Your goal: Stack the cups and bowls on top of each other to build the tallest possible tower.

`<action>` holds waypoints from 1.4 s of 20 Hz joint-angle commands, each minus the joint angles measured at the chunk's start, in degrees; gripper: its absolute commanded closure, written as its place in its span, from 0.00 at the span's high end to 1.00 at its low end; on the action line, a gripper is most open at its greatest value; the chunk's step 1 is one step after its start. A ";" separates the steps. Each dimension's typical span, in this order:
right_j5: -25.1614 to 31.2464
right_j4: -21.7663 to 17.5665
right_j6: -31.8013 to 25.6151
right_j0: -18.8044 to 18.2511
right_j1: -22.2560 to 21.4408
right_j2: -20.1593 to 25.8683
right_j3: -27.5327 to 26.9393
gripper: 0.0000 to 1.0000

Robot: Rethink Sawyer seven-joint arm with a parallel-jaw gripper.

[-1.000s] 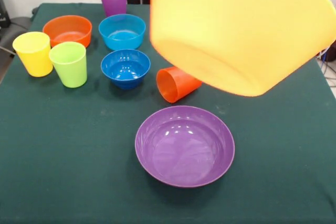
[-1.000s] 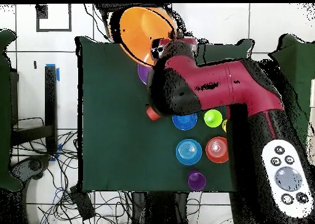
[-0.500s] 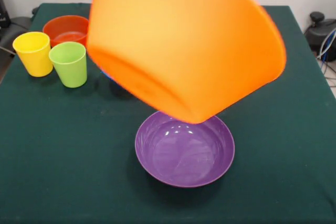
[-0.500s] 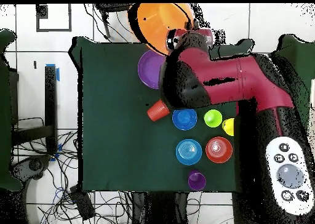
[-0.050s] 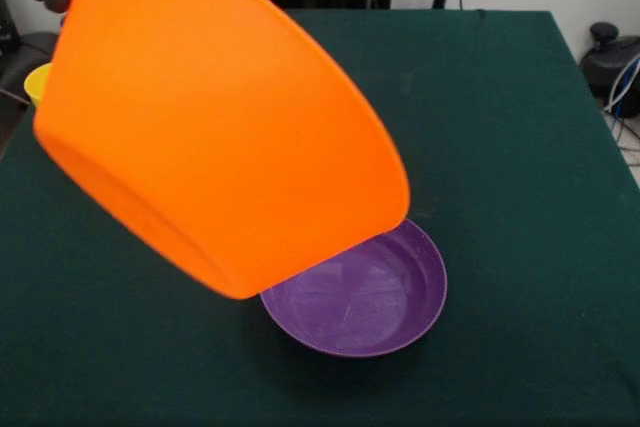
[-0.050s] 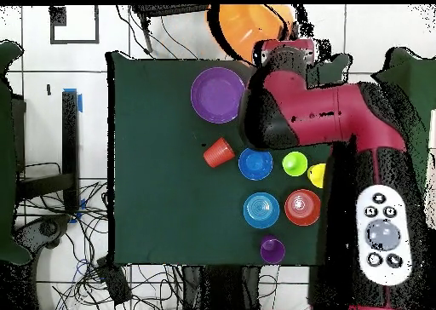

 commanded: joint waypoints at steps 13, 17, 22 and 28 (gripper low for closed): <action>-46.99 44.97 -9.04 18.15 25.80 -45.18 2.00 0.00; -56.36 53.20 -9.68 19.85 30.21 -47.40 5.93 0.00; -59.79 61.26 -8.06 22.51 34.93 -49.37 8.92 0.00; -60.39 68.00 -4.82 25.77 39.55 -49.97 11.34 0.00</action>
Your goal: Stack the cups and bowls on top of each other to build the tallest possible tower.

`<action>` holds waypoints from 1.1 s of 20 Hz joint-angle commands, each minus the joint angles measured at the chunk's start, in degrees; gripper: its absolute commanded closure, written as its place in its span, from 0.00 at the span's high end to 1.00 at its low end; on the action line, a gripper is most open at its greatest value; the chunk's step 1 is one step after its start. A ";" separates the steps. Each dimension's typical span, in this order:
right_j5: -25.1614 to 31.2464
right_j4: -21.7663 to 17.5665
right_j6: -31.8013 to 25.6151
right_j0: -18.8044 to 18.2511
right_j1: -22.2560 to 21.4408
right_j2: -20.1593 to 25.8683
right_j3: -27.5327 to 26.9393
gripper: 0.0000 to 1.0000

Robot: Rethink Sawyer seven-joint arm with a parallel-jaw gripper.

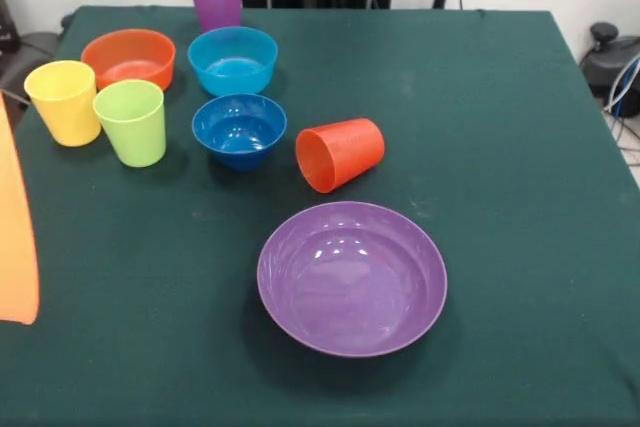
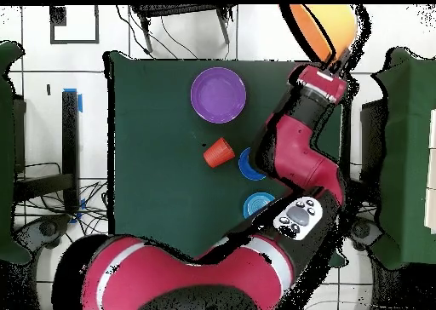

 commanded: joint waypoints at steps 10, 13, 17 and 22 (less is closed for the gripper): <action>-5.50 15.50 -1.28 7.94 13.97 -0.26 7.23 0.00; -7.18 18.37 -1.34 9.23 15.71 -0.60 7.70 0.00; -8.63 22.89 -2.16 11.09 18.37 -0.91 8.33 0.00; -10.61 26.15 -3.00 12.39 21.44 -1.96 7.92 0.00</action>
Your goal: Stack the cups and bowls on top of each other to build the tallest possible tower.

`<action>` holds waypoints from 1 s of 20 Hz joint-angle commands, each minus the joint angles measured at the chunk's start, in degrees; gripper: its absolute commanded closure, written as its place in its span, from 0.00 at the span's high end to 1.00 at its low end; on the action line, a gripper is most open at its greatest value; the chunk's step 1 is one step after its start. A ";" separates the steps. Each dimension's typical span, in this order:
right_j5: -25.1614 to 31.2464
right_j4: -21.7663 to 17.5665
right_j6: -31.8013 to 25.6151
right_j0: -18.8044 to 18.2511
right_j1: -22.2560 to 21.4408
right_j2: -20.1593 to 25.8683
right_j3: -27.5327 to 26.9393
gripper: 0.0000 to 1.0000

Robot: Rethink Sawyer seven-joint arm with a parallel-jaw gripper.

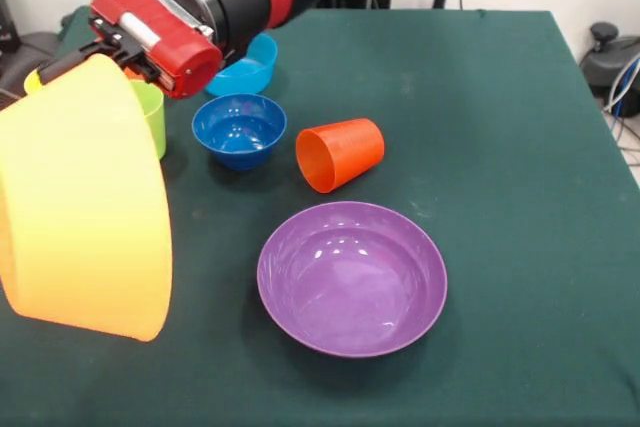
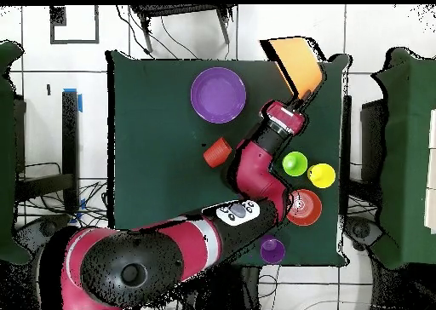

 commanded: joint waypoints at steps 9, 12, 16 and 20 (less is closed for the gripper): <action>-3.79 12.61 -4.19 5.29 8.82 2.51 3.27 0.00; -3.38 13.38 -2.92 6.19 9.35 2.48 4.13 0.00; -3.19 15.13 -2.70 7.02 10.50 2.46 4.51 0.00; -2.19 14.18 -1.55 7.52 11.08 1.80 5.04 0.00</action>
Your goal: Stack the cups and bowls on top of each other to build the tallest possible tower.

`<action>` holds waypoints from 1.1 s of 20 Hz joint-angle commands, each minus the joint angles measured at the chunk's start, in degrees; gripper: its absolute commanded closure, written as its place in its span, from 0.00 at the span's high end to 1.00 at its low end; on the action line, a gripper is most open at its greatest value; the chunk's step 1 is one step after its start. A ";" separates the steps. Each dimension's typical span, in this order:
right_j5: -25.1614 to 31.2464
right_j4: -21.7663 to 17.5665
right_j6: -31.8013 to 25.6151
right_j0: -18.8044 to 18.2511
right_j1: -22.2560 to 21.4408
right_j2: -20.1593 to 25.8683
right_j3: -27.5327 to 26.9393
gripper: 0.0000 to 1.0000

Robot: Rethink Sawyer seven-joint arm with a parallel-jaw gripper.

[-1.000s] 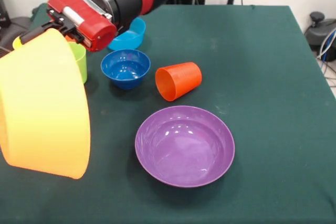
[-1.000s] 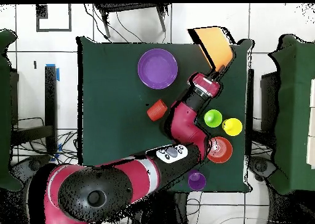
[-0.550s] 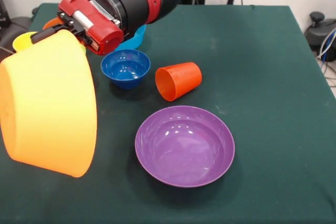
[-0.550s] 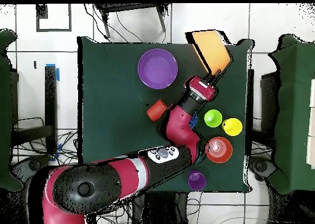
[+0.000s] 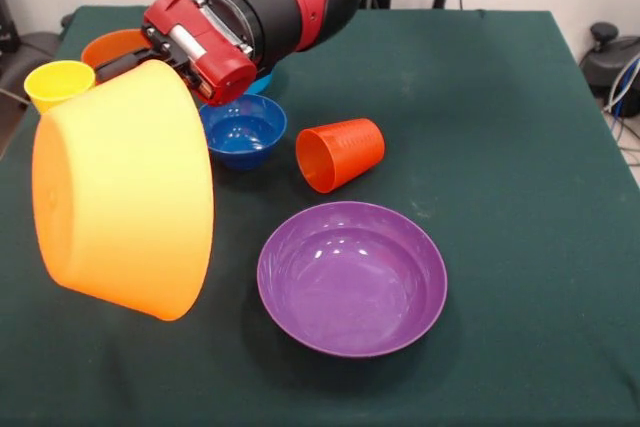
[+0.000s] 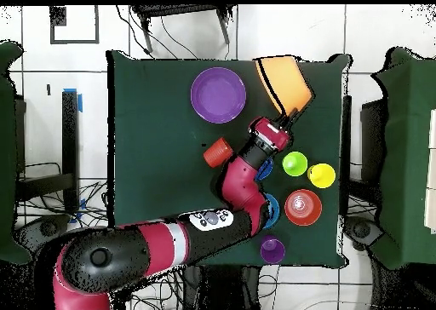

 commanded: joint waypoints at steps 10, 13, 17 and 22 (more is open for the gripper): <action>5.42 0.58 -2.05 1.69 1.77 3.04 2.70 0.00; 6.02 1.12 -2.89 2.17 1.86 3.12 3.11 0.00; 6.29 3.22 -2.51 2.57 2.11 4.89 3.29 0.00; 7.08 3.77 -2.62 2.67 2.04 5.34 3.37 0.00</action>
